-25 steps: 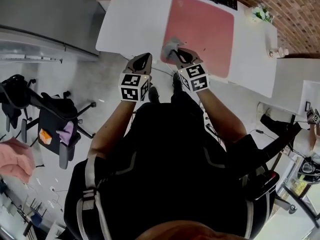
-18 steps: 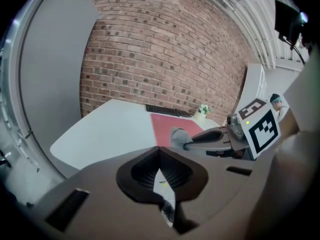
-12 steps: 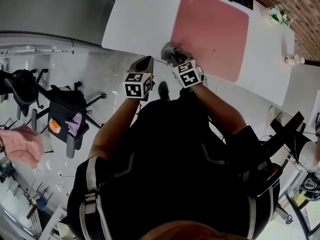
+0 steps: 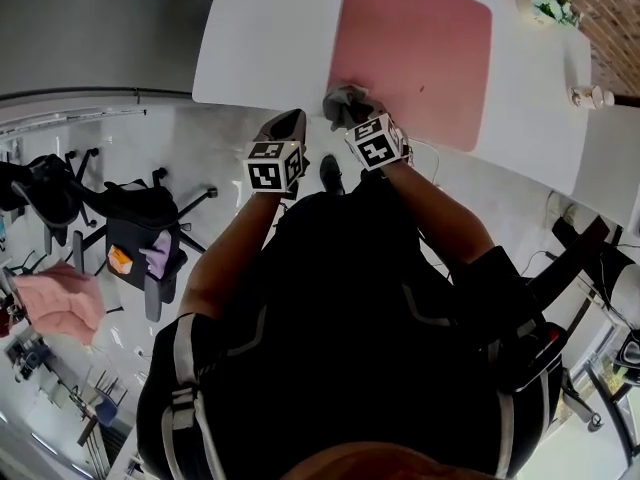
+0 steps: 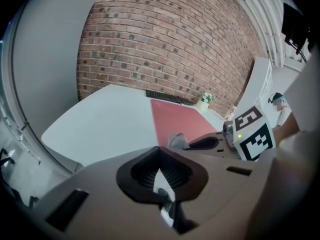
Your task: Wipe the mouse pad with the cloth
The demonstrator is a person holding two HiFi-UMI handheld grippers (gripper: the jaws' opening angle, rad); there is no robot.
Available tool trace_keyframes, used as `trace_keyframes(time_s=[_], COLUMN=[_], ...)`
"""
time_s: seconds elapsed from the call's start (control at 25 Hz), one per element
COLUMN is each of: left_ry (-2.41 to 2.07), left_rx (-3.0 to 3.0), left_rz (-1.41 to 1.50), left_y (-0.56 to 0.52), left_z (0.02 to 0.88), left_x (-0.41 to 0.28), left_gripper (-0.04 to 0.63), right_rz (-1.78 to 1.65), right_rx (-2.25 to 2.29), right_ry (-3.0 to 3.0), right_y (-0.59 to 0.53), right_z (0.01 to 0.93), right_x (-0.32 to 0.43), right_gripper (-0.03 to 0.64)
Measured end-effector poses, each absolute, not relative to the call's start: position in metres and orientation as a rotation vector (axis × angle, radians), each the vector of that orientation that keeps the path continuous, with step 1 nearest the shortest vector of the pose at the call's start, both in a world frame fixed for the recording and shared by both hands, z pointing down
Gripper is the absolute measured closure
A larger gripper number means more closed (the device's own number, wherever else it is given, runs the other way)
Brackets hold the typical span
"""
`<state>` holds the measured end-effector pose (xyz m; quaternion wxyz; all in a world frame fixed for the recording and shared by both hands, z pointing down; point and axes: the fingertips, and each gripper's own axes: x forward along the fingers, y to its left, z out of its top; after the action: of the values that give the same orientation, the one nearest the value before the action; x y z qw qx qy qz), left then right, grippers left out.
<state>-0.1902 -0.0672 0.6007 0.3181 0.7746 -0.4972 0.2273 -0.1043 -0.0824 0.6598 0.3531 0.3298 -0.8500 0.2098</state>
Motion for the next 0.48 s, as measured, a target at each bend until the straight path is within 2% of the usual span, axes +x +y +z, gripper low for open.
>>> trace_keyframes(time_s=[0.48], left_ry=[-1.157], left_rx=[2.132], left_rz=[0.622], left_y=[-0.077], left_z=[0.602], left_x=[-0.131], left_gripper=[0.595], right_rz=[0.625], right_rx=[1.002], right_ry=[-2.127], right_y=[-0.075], right_z=[0.663], right_x=[-0.044], right_gripper=[0.583])
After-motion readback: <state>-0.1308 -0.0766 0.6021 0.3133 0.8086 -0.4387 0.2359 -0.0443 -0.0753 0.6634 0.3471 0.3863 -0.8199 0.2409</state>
